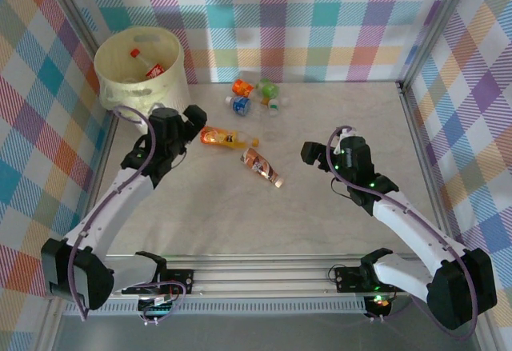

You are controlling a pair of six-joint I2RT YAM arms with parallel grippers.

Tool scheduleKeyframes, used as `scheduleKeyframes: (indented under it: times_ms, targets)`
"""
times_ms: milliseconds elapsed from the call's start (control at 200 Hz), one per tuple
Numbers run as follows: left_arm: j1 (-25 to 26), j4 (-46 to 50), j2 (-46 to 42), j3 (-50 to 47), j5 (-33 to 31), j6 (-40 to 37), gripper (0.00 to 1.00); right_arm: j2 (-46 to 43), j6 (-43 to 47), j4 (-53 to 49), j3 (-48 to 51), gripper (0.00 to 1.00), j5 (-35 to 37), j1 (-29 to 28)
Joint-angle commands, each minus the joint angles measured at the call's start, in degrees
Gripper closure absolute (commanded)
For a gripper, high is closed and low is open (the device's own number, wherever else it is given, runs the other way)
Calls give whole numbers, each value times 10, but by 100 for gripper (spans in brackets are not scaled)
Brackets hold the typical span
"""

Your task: Put the plastic bottles in the bin

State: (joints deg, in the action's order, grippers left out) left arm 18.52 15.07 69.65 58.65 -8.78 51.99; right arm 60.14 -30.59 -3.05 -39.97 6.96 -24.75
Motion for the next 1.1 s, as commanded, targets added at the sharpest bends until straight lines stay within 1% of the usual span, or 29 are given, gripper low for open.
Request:
scheduleKeyframes:
  times_ms: [0, 135, 245, 325, 495, 680, 895, 995, 1095]
  targets:
    - [11, -11, 33, -10, 37, 78, 0, -6, 21, 31, 1, 0, -18, 1]
    - [17, -16, 104, 0, 71, 114, 0, -17, 32, 31, 6, 0, -19, 1]
    - [17, -7, 166, 21, 79, 156, 0, -29, 23, 19, 13, 0, 0, 1]
    - [17, -19, 205, 35, 80, 179, 0, -38, 19, 5, 15, 0, 12, 1]
    - [17, -24, 279, 79, 27, 219, 0, -68, 11, 7, 40, 0, 19, 1]
    - [15, -43, 352, 119, -29, 267, 0, -100, 24, -27, 45, 0, 15, 1]
    - [9, -36, 440, 195, -50, 291, 0, -139, 35, -49, 54, 0, 16, 1]
    - [8, -22, 459, 217, -76, 301, 0, -155, 30, -49, 64, 0, 21, 1]
    - [7, -22, 471, 219, -90, 314, 1, -165, 24, -48, 73, 0, 28, 1]
